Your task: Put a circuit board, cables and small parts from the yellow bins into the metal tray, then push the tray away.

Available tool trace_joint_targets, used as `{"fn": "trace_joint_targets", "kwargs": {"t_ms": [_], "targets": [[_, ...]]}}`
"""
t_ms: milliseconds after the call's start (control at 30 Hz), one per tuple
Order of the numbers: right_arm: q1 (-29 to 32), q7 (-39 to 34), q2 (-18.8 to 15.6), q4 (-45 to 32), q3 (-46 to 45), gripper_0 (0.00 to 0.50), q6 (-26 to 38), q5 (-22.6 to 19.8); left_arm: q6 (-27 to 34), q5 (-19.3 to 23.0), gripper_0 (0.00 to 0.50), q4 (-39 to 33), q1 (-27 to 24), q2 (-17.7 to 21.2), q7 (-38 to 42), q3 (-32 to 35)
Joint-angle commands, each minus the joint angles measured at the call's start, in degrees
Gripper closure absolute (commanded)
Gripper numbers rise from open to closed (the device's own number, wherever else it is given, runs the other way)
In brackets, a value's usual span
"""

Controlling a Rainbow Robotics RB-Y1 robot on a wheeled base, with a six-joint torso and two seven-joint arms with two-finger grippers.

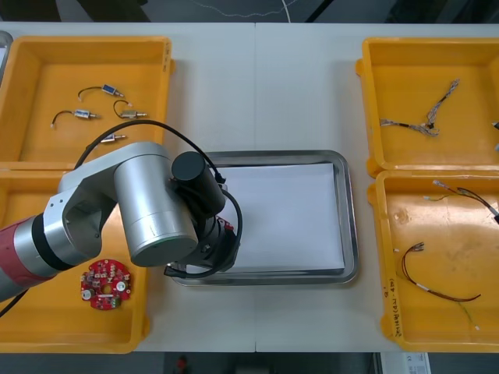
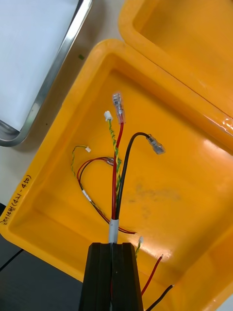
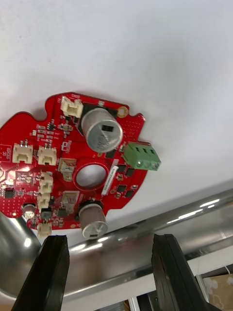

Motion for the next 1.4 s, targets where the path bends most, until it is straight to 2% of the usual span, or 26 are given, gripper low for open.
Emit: {"fn": "trace_joint_targets", "kwargs": {"t_ms": [33, 367, 567, 700, 867, 1067, 1267, 1400], "targets": [[-4.58, 1.19, -2.88, -1.71, 3.73, 0.489, 0.23, -0.93, 1.69, -0.65, 0.000, -4.34, -2.30, -0.07, 6.21, 0.05], [-13.46, 1.28, -2.96, -4.17, 11.81, 0.488, -0.52, -2.25, 9.95, 0.31, 0.000, -8.29, -2.04, 0.02, 6.30, 7.34], [-20.40, 1.01, -2.96, -4.52, 20.25, 0.490, -1.75, -2.25, 12.94, 1.37, 0.000, -9.61, -0.10, 0.55, 5.60, 14.64], [-24.18, 1.45, -2.96, -4.08, 27.28, 0.487, -4.74, -1.64, 16.45, 2.33, 0.000, -10.23, 0.60, 1.34, 4.89, 19.38], [-28.75, 2.07, -1.73, -3.73, 36.69, 0.488, -8.34, 1.53, 18.21, 3.21, 0.000, -10.23, 1.83, 2.22, 3.84, 25.01], [-33.06, 3.83, 2.57, -2.76, 47.32, 0.487, -9.39, 9.44, 19.31, 4.09, 0.000, -10.23, 4.73, 3.27, -0.47, 32.83], [-33.85, 5.50, 5.91, 0.14, 54.70, 0.493, -13.35, 16.82, 19.31, 4.27, 0.000, -10.23, 6.66, 4.68, -1.87, 38.63], [-34.11, 6.64, 7.32, 3.48, 58.31, 0.500, -16.43, 18.84, 19.31, 4.27, 0.000, -10.23, 7.45, 6.00, -2.58, 40.65]]}}
